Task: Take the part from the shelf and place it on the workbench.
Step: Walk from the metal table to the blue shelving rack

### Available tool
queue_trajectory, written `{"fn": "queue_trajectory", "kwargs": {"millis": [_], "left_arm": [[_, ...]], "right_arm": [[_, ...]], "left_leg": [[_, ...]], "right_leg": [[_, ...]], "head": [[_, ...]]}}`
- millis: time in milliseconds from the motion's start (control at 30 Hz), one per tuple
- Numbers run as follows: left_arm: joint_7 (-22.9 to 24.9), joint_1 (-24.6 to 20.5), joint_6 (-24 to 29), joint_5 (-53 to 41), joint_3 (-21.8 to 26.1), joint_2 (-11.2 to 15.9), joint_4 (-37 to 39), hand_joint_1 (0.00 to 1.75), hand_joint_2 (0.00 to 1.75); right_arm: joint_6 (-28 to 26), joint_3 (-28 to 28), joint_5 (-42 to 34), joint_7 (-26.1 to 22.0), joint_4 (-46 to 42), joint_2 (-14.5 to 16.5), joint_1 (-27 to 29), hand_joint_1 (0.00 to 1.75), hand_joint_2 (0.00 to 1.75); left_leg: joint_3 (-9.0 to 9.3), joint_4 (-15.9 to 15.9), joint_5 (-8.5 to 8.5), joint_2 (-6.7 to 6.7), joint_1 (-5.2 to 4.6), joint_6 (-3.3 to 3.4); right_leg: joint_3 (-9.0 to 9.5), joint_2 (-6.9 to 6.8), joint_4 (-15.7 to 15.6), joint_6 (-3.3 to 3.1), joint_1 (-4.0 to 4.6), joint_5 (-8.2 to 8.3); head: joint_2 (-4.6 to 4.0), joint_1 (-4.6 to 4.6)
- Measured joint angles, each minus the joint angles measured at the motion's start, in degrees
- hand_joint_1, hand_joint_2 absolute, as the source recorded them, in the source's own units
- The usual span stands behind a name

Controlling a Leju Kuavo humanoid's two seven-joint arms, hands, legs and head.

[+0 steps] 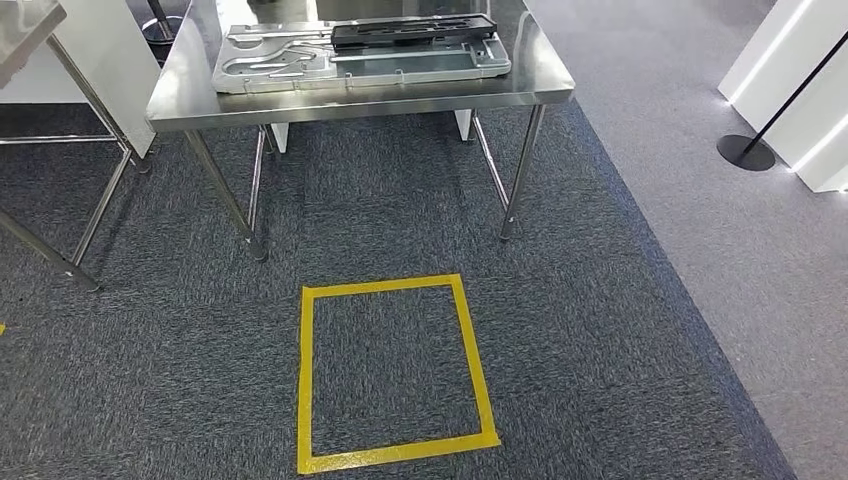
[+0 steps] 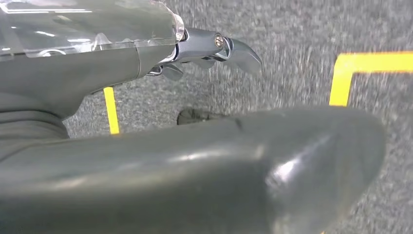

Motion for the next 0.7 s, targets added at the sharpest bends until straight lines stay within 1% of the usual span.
{"fn": "queue_trajectory", "kwargs": {"millis": [33, 67, 133, 167, 200, 233, 267, 300, 333, 367, 400, 433, 467, 567, 700], "left_arm": [[0.0, 0.0, 0.0, 0.0, 0.0, 0.0, 0.0, 0.00, 0.00], [0.0, 0.0, 0.0, 0.0, 0.0, 0.0, 0.0, 0.00, 0.00], [0.0, 0.0, 0.1, 0.0, 0.1, 0.0, 0.0, 0.00, 0.00], [0.0, 0.0, 0.1, 0.0, 0.1, 0.0, 0.0, 0.00, 0.00], [0.0, 0.0, 0.2, 0.0, 0.2, 0.0, 0.0, 0.00, 0.44], [0.0, 0.1, 0.2, 0.0, 0.2, 0.0, 0.0, 0.00, 0.87], [0.0, 0.1, 0.2, 0.0, 0.2, 0.0, 0.0, 0.00, 1.31], [0.0, 0.1, 0.2, 0.0, 0.3, 0.0, 0.0, 0.00, 1.75], [0.0, 0.0, 0.2, 0.1, 0.4, 0.0, 0.0, 0.00, 1.75], [0.0, 0.0, 0.2, 0.2, 0.5, 0.1, 0.0, 0.00, 1.75], [0.0, -0.1, 0.2, 0.3, 0.7, 0.1, 0.0, 0.00, 1.75], [0.0, -0.1, 0.2, 0.4, 0.8, 0.1, 0.0, 0.00, 1.75], [0.0, -0.1, 0.2, 0.5, 0.9, 0.1, 0.0, 0.00, 1.75], [0.0, -0.1, 0.1, 0.7, 1.1, 0.1, 0.0, 0.00, 1.75], [0.3, 0.1, -0.2, 1.6, 0.5, 0.1, 0.0, 0.00, 1.75]], "right_arm": [[0.0, -0.1, 0.0, 0.0, 0.0, 0.0, 0.0, 0.00, 1.75], [0.0, -0.2, 0.0, 0.1, 0.0, 0.0, 0.0, 0.00, 1.75], [-0.3, -0.3, 0.0, 0.5, 0.0, 0.0, 0.0, 0.00, 1.75], [-0.5, -0.3, 0.1, 0.6, 0.0, 0.1, 0.1, 0.00, 1.75], [-0.7, -0.3, 0.1, 0.7, 0.0, 0.1, 0.1, 0.00, 1.75], [-0.8, -0.3, 0.1, 0.7, 0.0, 0.1, 0.2, 0.00, 1.75], [-0.9, -0.3, 0.1, 0.7, 0.0, 0.1, 0.2, 0.00, 1.31], [-0.9, -0.4, 0.1, 0.7, 0.0, 0.1, 0.2, 0.00, 0.87], [-0.8, -0.4, 0.0, 0.7, 0.0, 0.1, 0.1, 0.00, 0.44], [-0.8, -0.4, -0.1, 0.6, 0.0, 0.1, 0.1, 0.00, 0.00], [-0.7, -0.5, -0.3, 0.4, 0.0, 0.1, 0.0, 0.00, 0.00], [-0.7, -0.6, -0.5, 0.3, 0.0, 0.1, 0.0, 0.00, 0.00], [-0.6, -0.6, -0.6, 0.2, 0.0, 0.1, 0.0, 0.00, 0.44], [-0.6, -0.7, -0.8, -0.1, 0.0, 0.1, 0.1, 0.00, 1.75], [-0.6, 0.5, -2.4, -0.7, 0.0, 0.0, 0.3, 0.00, 1.75]], "left_leg": [[-0.17, -0.2, 0.25, 0.02, 0.08, 0.42], [-0.36, -0.3, 0.51, 0.07, 0.12, 0.82], [-0.96, -0.3, 0.83, 0.13, -0.03, 1.32], [-1.21, -0.2, 0.94, 0.16, -0.12, 1.44], [-1.37, -0.2, 1.01, 0.16, -0.18, 1.49], [-1.45, -0.1, 1.05, 0.15, -0.19, 1.50], [-1.47, 0.1, 1.04, 0.13, -0.18, 1.48], [-1.48, 0.2, 1.01, 0.11, -0.18, 1.41], [-1.55, 0.5, 0.88, 0.09, -0.31, 1.25], [-1.62, 0.7, 0.80, 0.08, -0.45, 1.06], [-1.70, 0.9, 0.73, 0.07, -0.59, 0.88], [-1.77, 1.0, 0.69, 0.07, -0.70, 0.70], [-1.80, 0.9, 0.76, 0.07, -0.67, 0.58], [-1.87, 0.9, 0.88, 0.07, -0.42, 0.31], [-1.91, 0.9, 0.94, 0.06, -0.25, 0.13]], "right_leg": [[-0.63, 0.10, 1.3, 0.32, -0.07, -0.95], [-1.84, 0.21, 3.9, 0.64, -0.21, -2.63], [-5.49, 0.36, 11.7, 1.27, -0.55, -6.75], [-7.02, 0.37, 15.1, 1.58, -0.78, -8.02], [-7.59, 0.37, 16.5, 1.85, -0.99, -8.12], [-6.98, 0.36, 15.6, 2.09, -1.20, -7.08], [-5.22, 0.35, 12.4, 2.27, -1.40, -5.14], [-2.85, 0.35, 8.0, 2.42, -1.59, -3.03], [-0.74, 0.36, 3.8, 2.51, -1.64, -1.63], [0.68, 0.40, 0.9, 2.35, -1.66, -0.78], [1.29, 0.43, -0.6, 2.18, -1.60, -0.56], [1.29, 0.47, -0.8, 1.96, -1.48, -0.69], [1.18, 0.50, -0.8, 1.72, -1.42, -0.56], [1.05, 0.51, -0.7, 1.51, -1.17, -0.54], [0.98, 0.50, -0.6, 1.35, -1.05, -0.54]], "head": [[0.00, 0.01], [0.00, 0.01], [0.00, 0.01], [0.00, 0.01], [0.00, 0.01], [0.00, 0.01], [0.00, 0.01], [0.00, 0.01], [0.00, 0.01], [0.00, 0.01], [0.00, 0.01], [0.00, 0.00], [0.00, 0.00], [0.00, 0.00], [0.00, 0.01]]}}
